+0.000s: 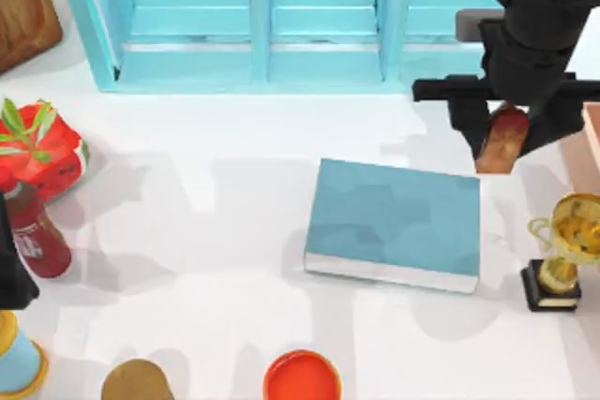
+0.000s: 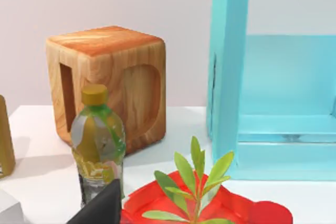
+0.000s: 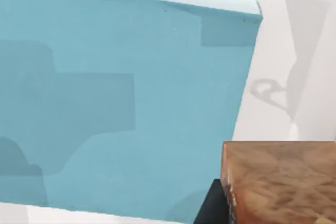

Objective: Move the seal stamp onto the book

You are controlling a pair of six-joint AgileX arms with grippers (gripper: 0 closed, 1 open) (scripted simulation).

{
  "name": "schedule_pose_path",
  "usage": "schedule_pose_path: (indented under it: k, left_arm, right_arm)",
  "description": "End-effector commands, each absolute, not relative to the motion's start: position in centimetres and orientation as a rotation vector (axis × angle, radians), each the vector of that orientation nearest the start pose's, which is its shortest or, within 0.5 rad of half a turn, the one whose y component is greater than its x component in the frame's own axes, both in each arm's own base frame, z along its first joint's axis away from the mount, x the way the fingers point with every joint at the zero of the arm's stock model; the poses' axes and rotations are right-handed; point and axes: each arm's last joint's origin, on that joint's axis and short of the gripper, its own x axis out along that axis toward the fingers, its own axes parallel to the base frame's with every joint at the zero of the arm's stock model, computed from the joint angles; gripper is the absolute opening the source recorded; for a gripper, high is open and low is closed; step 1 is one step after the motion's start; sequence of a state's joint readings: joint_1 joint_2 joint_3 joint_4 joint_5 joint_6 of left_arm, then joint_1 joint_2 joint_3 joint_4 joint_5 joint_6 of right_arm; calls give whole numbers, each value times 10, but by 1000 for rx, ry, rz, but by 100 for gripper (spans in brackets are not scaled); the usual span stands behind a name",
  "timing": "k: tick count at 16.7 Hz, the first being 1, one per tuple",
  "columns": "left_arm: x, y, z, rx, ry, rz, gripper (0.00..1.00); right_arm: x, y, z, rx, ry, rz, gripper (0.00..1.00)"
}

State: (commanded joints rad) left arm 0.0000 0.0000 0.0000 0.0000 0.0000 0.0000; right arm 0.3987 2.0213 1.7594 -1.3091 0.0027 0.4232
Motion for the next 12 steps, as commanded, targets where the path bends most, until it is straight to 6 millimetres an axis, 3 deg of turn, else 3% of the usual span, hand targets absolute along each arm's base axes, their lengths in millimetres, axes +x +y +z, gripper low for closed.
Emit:
schedule_pose_path:
  k: [3,5,12]
  left_arm:
    - [106,-1,160,0,0,0,100]
    - [106,-1,160,0,0,0,100]
    - [106,-1,160,0,0,0,100]
  right_arm:
    - [356,208,209,13,1569,-14,0]
    - [352,230,198,13,1569,-13,0]
    - [350,235,196,15,1572,-15,0]
